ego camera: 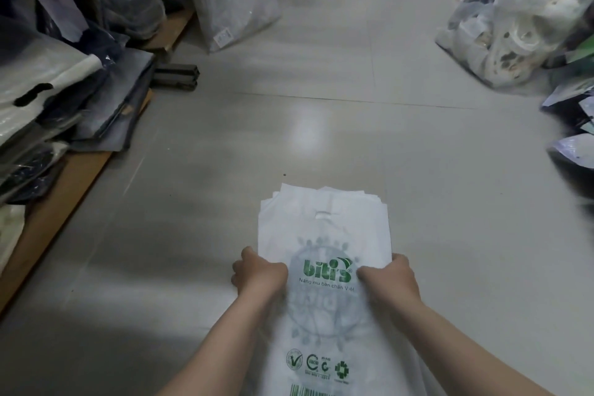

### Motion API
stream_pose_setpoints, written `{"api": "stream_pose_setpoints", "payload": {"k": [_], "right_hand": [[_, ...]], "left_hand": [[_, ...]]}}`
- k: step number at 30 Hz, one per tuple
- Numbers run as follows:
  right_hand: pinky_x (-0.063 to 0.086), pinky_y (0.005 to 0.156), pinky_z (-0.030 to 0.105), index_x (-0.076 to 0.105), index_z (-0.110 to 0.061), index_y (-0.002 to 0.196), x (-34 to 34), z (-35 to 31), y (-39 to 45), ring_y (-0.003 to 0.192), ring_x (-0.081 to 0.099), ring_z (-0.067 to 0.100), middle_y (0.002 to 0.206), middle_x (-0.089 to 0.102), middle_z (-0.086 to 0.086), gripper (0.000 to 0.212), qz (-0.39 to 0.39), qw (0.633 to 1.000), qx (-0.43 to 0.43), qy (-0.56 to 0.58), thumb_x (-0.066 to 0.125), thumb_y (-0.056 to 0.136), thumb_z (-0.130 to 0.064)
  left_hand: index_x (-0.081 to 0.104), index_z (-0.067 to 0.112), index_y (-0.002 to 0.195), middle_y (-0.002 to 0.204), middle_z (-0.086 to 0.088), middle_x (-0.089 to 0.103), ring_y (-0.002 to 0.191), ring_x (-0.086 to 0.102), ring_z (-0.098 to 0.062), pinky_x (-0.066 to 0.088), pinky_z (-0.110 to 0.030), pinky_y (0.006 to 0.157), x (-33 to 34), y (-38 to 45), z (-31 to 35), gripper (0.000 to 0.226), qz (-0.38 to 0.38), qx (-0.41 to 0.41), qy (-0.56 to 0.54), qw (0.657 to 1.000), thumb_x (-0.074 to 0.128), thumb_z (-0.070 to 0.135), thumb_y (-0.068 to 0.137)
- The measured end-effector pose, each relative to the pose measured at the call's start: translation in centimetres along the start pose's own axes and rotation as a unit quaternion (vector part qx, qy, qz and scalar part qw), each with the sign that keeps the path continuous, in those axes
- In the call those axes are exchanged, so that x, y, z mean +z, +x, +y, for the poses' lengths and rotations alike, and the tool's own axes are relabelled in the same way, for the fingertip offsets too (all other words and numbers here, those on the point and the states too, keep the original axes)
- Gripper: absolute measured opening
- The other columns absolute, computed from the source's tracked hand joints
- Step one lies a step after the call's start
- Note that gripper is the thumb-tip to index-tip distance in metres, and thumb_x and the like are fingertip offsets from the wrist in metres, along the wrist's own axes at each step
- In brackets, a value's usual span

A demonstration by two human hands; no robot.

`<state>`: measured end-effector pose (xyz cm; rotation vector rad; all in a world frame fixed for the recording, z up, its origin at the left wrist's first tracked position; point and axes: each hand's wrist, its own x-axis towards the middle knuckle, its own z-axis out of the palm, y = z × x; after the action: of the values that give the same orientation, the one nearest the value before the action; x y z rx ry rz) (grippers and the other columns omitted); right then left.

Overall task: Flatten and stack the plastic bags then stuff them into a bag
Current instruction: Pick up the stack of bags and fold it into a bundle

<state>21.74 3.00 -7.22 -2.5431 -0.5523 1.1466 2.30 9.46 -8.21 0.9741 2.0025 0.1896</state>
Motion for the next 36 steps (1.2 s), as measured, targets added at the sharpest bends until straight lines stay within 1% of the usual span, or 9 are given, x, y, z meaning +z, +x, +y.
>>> {"api": "stream_pose_setpoints", "payload": {"k": [3,7,13,17,21,26,30,34,36], "right_hand": [[0.057,0.077,0.037,0.064,-0.004,0.1,-0.9,0.0,-0.2,0.078,0.068,0.028,0.089,0.069,0.01,0.036,-0.013,0.999,0.024,0.046,0.07,0.07,-0.024],[0.053,0.078,0.036,0.061,-0.005,0.111,-0.7,0.4,-0.3,0.088,0.06,0.032,0.118,0.058,0.015,0.049,-0.017,0.999,0.035,0.026,0.073,0.071,-0.031],[0.055,0.076,0.036,0.05,-0.007,0.117,0.0,0.6,-0.7,0.092,0.064,0.03,0.106,0.063,0.01,0.058,-0.041,0.996,-0.01,0.08,0.074,0.066,-0.021],[0.061,0.075,0.04,0.066,-0.003,0.105,0.3,1.1,-0.1,0.082,0.072,0.031,0.093,0.073,0.012,0.044,-0.077,0.988,-0.009,0.135,0.076,0.063,-0.006],[0.06,0.076,0.037,0.066,-0.007,0.107,-0.2,1.8,0.2,0.085,0.074,0.032,0.096,0.075,0.011,0.038,-0.118,0.974,-0.033,0.192,0.074,0.072,0.003],[0.06,0.085,0.051,0.059,-0.015,0.127,-1.0,2.9,1.0,0.092,0.076,0.029,0.112,0.076,0.006,0.062,-0.141,0.96,-0.084,0.227,0.078,0.069,-0.005],[0.052,0.098,0.044,0.031,-0.029,0.151,-2.6,1.8,0.0,0.118,0.06,0.024,0.136,0.048,-0.01,0.089,-0.085,0.965,-0.165,0.186,0.08,0.079,-0.013],[0.044,0.08,0.011,0.064,-0.027,0.103,-4.9,-2.3,-0.6,0.11,0.061,0.018,0.111,0.065,-0.007,0.031,-0.03,0.942,-0.32,0.101,0.078,0.081,-0.009],[0.043,0.08,0.008,0.072,-0.02,0.09,-6.6,-4.9,-0.9,0.11,0.065,0.018,0.101,0.07,-0.006,0.017,-0.041,0.937,-0.338,0.077,0.079,0.08,-0.009]], "left_hand": [[0.053,0.011,0.129,0.13,-0.012,0.059,0.111,0.062,-0.033,0.055,-0.035,0.089,-0.4,0.4,-0.6,0.063,-0.019,-0.041,-0.052,0.998,0.06,0.018,0.067],[0.069,0.007,0.095,0.097,-0.011,0.074,0.081,0.071,-0.029,0.062,-0.034,0.076,-0.4,0.4,-1.6,0.042,-0.036,-0.046,-0.049,0.997,0.062,0.021,0.056],[0.059,0.01,0.123,0.13,-0.013,0.052,0.116,0.057,-0.033,0.05,-0.036,0.096,0.2,-1.2,-1.4,0.055,-0.021,-0.053,0.092,0.994,0.062,0.028,0.07],[0.055,0.019,0.126,0.134,-0.009,0.046,0.127,0.042,-0.03,0.04,-0.039,0.101,1.0,-2.5,-1.2,0.052,0.001,-0.011,0.136,0.991,0.062,0.034,0.076],[0.052,0.014,0.121,0.117,-0.008,0.062,0.107,0.06,-0.032,0.053,-0.039,0.09,0.7,-2.9,-1.7,0.054,-0.033,0.049,0.043,0.997,0.057,0.028,0.069],[0.047,0.011,0.125,0.118,-0.008,0.065,0.093,0.068,-0.027,0.059,-0.043,0.085,-1.2,-1.6,-2.2,0.069,-0.085,0.016,-0.116,0.989,0.075,0.015,0.062],[0.035,0.02,0.146,0.13,0.001,0.047,0.104,0.065,-0.029,0.057,-0.05,0.09,-3.4,-0.3,-2.5,0.091,-0.116,0.038,-0.257,0.959,0.085,0.004,0.072],[0.07,0.028,0.112,0.112,-0.007,0.073,0.091,0.074,-0.025,0.061,-0.033,0.077,-6.0,-0.6,0.7,0.044,-0.124,0.165,-0.237,0.949,0.082,0.003,0.077],[0.078,0.026,0.093,0.101,-0.004,0.076,0.088,0.069,-0.016,0.056,-0.02,0.073,-7.4,-1.0,2.9,0.028,-0.124,0.231,-0.19,0.946,0.081,0.003,0.077]]}}
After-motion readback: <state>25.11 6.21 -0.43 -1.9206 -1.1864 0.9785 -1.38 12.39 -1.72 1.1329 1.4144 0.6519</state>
